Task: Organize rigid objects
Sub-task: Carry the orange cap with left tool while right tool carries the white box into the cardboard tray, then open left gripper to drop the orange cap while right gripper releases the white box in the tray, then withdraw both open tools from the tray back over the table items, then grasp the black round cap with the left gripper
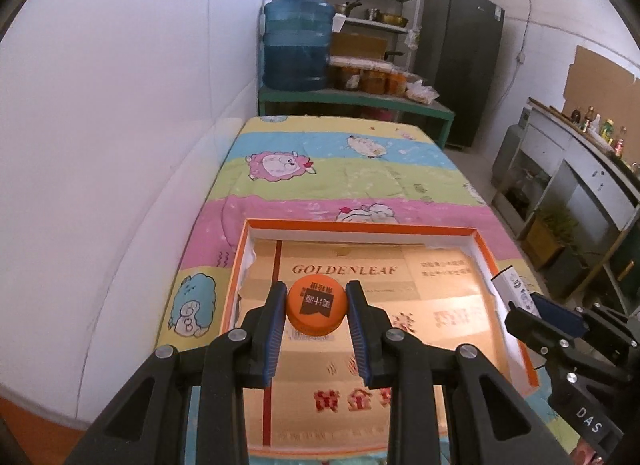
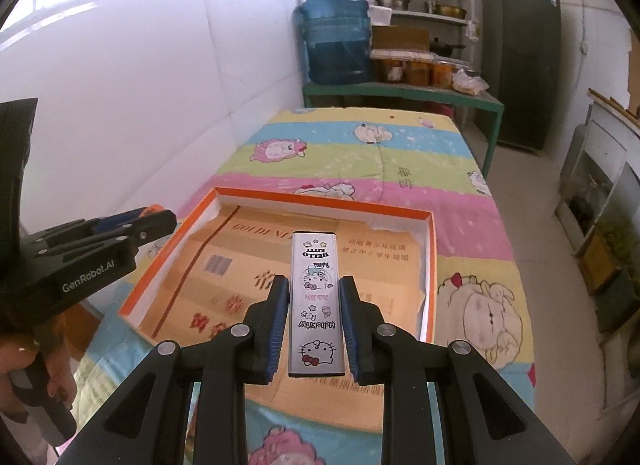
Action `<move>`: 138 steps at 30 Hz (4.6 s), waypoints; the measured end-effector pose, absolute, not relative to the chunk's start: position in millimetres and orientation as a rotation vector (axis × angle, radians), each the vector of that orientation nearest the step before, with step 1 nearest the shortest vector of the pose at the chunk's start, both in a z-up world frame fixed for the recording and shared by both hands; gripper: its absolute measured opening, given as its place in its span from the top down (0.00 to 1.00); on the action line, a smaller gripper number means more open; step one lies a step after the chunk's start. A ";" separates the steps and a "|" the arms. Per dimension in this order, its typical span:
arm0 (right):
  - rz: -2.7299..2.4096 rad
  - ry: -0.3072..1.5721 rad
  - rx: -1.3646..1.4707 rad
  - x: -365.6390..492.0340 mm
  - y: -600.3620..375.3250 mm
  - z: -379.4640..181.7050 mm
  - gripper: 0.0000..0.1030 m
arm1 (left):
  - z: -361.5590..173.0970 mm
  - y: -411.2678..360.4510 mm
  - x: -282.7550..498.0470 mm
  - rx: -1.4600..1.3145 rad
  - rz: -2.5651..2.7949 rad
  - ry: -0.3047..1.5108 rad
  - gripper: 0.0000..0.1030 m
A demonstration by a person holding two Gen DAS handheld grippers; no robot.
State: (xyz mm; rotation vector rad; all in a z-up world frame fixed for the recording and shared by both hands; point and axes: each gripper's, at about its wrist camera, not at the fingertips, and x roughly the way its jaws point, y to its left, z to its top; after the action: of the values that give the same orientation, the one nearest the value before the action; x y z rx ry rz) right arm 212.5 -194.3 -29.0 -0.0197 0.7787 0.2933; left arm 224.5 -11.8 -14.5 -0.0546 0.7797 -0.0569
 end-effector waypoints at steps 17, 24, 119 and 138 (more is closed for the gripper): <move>0.300 0.871 0.002 267.2 -186.0 -70.4 0.74 | -64.6 -12.6 277.5 -0.042 -0.057 0.891 0.70; 0.296 0.897 0.007 276.6 -187.4 -82.4 0.74 | -76.3 -14.8 284.5 -0.045 -0.069 0.917 0.70; 0.143 0.678 0.056 -13.7 -195.9 -47.8 0.26 | -26.9 1.3 -3.7 -0.047 -0.179 0.638 0.30; 0.110 0.794 0.062 -38.1 -180.1 -80.4 0.26 | -74.6 5.6 -39.0 -0.052 -0.216 0.723 0.33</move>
State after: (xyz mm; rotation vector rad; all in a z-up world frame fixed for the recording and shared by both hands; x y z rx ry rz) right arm -38.2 -180.1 -80.4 0.0622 0.7945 0.1098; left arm -39.0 5.6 -74.6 -0.0523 0.7229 -0.2165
